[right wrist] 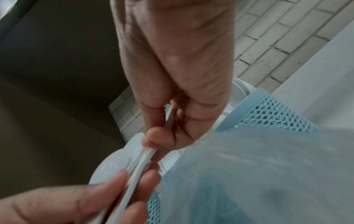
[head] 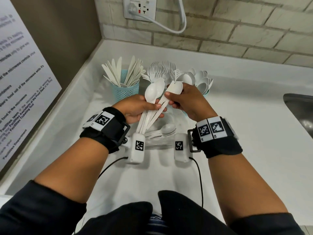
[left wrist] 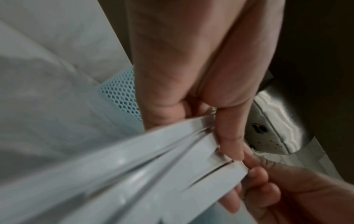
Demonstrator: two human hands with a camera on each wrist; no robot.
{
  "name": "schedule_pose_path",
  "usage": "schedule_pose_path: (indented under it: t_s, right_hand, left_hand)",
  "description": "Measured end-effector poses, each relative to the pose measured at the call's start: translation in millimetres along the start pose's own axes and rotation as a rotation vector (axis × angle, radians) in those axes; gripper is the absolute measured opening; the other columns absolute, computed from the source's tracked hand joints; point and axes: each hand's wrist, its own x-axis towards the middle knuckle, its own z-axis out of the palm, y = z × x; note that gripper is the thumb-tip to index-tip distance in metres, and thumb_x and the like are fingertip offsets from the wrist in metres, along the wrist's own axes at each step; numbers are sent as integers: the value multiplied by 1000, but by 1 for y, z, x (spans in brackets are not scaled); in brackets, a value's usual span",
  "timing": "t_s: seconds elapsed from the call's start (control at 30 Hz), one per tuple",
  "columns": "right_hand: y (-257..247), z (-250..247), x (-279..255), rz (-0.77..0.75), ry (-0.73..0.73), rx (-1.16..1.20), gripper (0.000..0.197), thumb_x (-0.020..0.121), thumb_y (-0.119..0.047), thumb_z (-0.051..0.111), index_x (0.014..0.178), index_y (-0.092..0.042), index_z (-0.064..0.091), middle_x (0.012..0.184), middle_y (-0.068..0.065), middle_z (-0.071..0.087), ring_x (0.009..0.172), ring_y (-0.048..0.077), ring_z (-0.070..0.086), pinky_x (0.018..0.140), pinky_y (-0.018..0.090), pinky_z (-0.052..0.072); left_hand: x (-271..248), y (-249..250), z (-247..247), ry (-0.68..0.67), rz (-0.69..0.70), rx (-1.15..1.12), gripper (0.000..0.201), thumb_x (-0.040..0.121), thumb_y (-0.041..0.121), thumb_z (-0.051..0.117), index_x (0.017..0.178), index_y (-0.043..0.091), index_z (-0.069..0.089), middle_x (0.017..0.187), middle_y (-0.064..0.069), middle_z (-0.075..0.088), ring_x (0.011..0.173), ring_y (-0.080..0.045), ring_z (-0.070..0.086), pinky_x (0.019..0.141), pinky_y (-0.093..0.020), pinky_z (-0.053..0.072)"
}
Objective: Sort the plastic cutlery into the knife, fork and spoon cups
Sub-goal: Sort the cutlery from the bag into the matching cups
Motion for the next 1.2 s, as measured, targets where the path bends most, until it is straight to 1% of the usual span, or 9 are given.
schedule_pose_path:
  t_s: [0.1,0.17,0.27,0.37,0.53,0.7,0.83,1.0,1.2]
  right_hand:
    - [1,0,1,-3,15,26,14,86,-2,62,88,-15,56,70,3,57,47,3,52,49,15,47]
    - [1,0,1,-5,35,56,21,85,0,63,98,-14,53,72,3,57,46,3,52,49,15,48]
    - [0,0,2,0,60,46,42,84,-1,65,118,-16,46,74,4,57,47,5,53,50,16,49]
    - [1,4,1,-33,74,26,53,82,-3,68,126,-17,41,70,5,57,47,7,53,48,17,48]
    - [3,7,0,-70,96,50,43,85,-10,67,121,-17,42,67,8,56,46,9,54,47,20,47]
    - [4,3,1,-70,100,57,27,88,-12,63,104,-16,42,68,5,55,43,7,53,44,19,46]
    - [5,1,4,-67,135,56,24,88,-16,64,87,-20,40,66,3,55,39,7,51,44,21,44]
    - [6,-4,5,-77,184,48,24,88,-22,64,86,-18,41,68,3,56,44,10,47,42,18,39]
    - [7,-3,4,-105,71,-42,28,79,-17,73,92,-18,49,72,-2,54,57,10,50,45,18,40]
  left_hand:
    - [0,0,-1,-33,-5,-28,16,93,2,46,89,9,61,80,-4,74,70,-17,71,69,-28,57]
    - [0,1,0,-41,-9,-48,15,94,4,45,94,7,60,82,-5,74,71,-18,72,68,-29,58]
    - [0,0,1,-36,-23,-70,14,94,4,45,99,6,59,81,-4,74,72,-17,72,65,-28,58]
    - [1,-3,3,-13,-28,-67,14,93,3,48,98,7,60,79,-2,74,70,-14,72,64,-28,58]
    - [3,-5,4,16,-27,-70,13,93,5,49,96,7,61,75,-1,74,67,-15,72,64,-30,58]
    - [3,-6,2,13,-20,-83,12,93,6,48,97,4,60,76,-5,73,67,-19,71,62,-32,58]
    - [2,-9,1,-61,-52,25,14,94,9,47,102,8,59,84,-6,74,72,-20,71,63,-31,58]
    - [0,-9,-4,-81,-79,50,16,93,4,47,100,11,60,85,-3,74,72,-19,72,64,-28,57]
    - [1,-9,-1,-34,-91,91,10,88,8,57,96,10,64,83,-4,74,73,-20,70,64,-27,57]
